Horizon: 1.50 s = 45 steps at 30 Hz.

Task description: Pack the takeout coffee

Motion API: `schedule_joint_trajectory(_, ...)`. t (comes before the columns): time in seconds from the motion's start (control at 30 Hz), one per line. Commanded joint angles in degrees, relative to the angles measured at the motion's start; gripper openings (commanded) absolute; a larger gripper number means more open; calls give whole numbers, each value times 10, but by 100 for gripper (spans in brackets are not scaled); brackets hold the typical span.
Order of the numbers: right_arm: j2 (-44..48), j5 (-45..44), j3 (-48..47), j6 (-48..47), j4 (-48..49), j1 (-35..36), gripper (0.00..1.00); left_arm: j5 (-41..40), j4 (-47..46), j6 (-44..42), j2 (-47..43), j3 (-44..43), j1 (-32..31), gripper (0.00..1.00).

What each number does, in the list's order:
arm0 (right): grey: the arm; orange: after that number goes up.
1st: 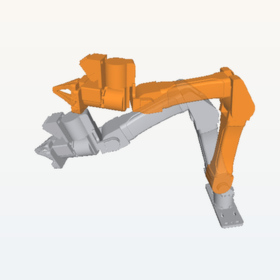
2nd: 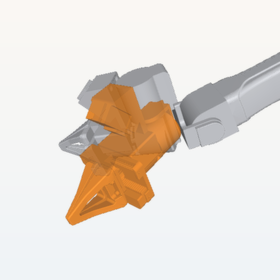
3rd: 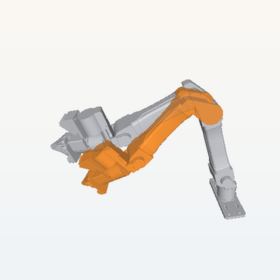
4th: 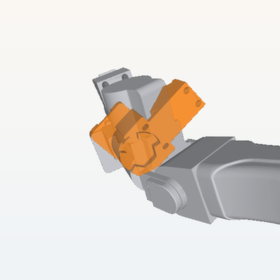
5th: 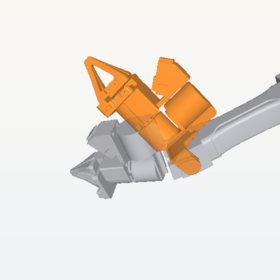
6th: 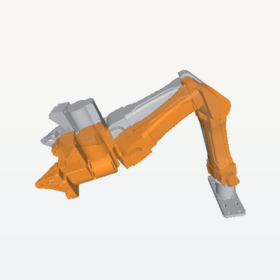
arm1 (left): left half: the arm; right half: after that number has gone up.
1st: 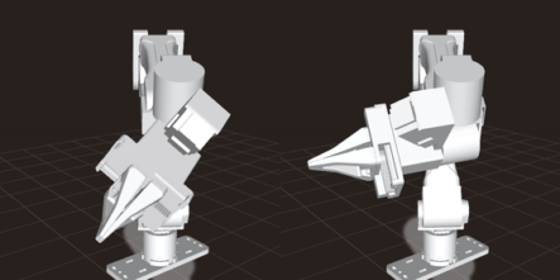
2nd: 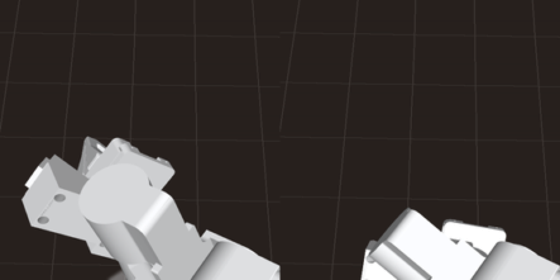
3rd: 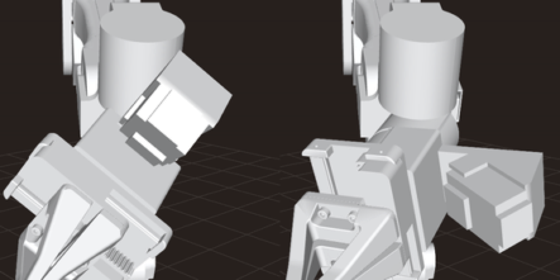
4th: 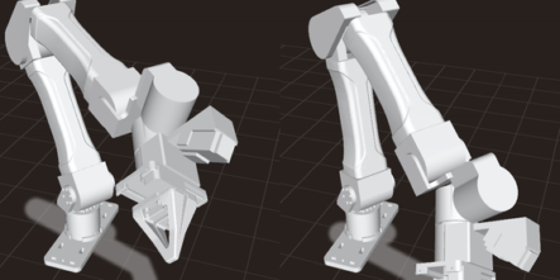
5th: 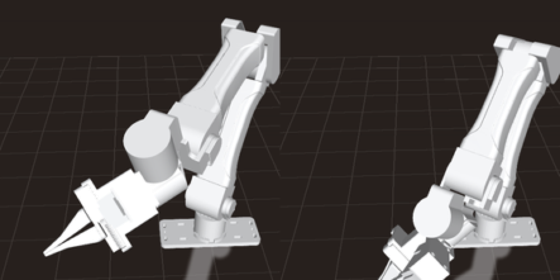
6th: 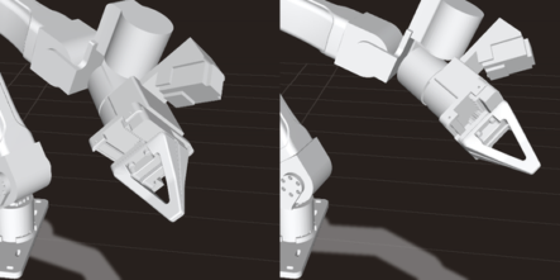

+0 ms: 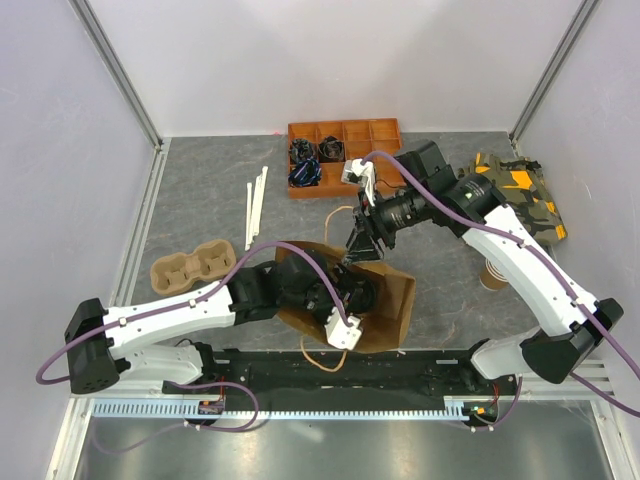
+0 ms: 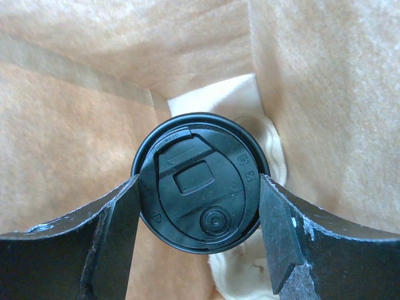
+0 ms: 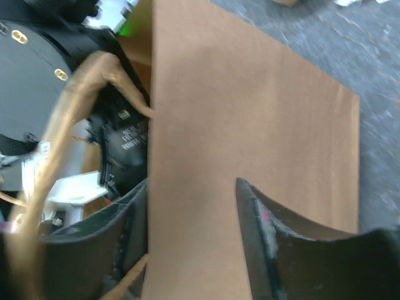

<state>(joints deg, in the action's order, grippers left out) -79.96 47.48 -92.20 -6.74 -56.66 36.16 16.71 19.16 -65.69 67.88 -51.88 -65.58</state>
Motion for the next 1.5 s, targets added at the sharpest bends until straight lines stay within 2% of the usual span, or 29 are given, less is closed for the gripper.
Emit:
schedule_joint_trajectory(0.0,0,-48,-23,-63,-43,-1,67,23,-17,7,2,11,4,29)
schedule_joint_trajectory(0.2,6,-107,-23,-88,-47,0,79,28,-21,3,7,13,6,28)
schedule_joint_trajectory(0.43,36,-120,-2,-118,-35,8,73,34,-27,0,16,7,12,28)
schedule_joint_trajectory(0.53,42,-122,17,-116,-24,13,60,35,-31,-3,18,7,12,28)
schedule_joint_trajectory(0.57,42,-122,19,-115,-22,14,44,33,-36,-2,18,7,12,28)
schedule_joint_trajectory(0.63,36,-115,18,-109,-14,15,23,34,-40,-3,17,6,12,28)
schedule_joint_trajectory(0.67,35,-108,16,-109,-13,14,3,34,-40,-2,17,5,12,28)
schedule_joint_trajectory(0.7,38,-104,15,-107,-8,17,0,33,-46,-2,17,4,12,28)
schedule_joint_trajectory(0.87,73,-117,45,-80,44,43,0,25,-63,-3,20,4,12,28)
schedule_joint_trajectory(1.0,101,-142,70,-57,62,100,0,13,-76,-8,28,7,12,28)
schedule_joint_trajectory(1.47,128,-132,110,-20,118,102,0,32,-102,-16,30,23,10,28)
